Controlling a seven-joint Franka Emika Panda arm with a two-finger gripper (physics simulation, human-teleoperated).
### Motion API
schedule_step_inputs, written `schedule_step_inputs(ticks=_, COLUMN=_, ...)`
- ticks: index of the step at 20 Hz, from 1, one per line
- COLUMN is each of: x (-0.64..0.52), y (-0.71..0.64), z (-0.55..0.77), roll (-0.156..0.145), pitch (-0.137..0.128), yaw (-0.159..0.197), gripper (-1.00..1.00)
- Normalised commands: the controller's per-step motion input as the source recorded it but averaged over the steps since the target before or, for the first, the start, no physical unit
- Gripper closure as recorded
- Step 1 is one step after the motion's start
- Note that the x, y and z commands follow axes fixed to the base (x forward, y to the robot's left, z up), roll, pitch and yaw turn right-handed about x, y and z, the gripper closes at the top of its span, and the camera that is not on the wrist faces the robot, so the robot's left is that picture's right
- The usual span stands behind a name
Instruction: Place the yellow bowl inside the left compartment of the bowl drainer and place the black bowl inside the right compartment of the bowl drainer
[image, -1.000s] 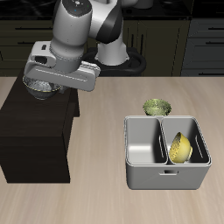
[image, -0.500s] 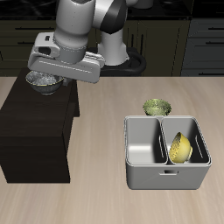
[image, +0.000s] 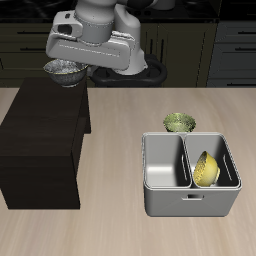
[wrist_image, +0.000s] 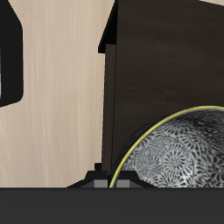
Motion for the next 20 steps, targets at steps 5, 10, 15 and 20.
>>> schedule_step_inputs(ticks=5, x=-0.03, y=0.40, z=0.27, roll=0.023, pitch=-0.021, yaw=-0.016, gripper=1.00)
schedule_step_inputs(ticks=10, x=0.11, y=0.24, z=0.04, roll=-0.002, pitch=0.011, yaw=-0.009, gripper=1.00)
schedule_step_inputs(ticks=15, x=0.24, y=0.64, z=0.00, roll=0.067, pitch=0.017, yaw=-0.011, gripper=1.00)
schedule_step_inputs(ticks=20, x=0.19, y=0.40, z=-0.06, roll=0.037, pitch=0.018, yaw=-0.007, gripper=1.00)
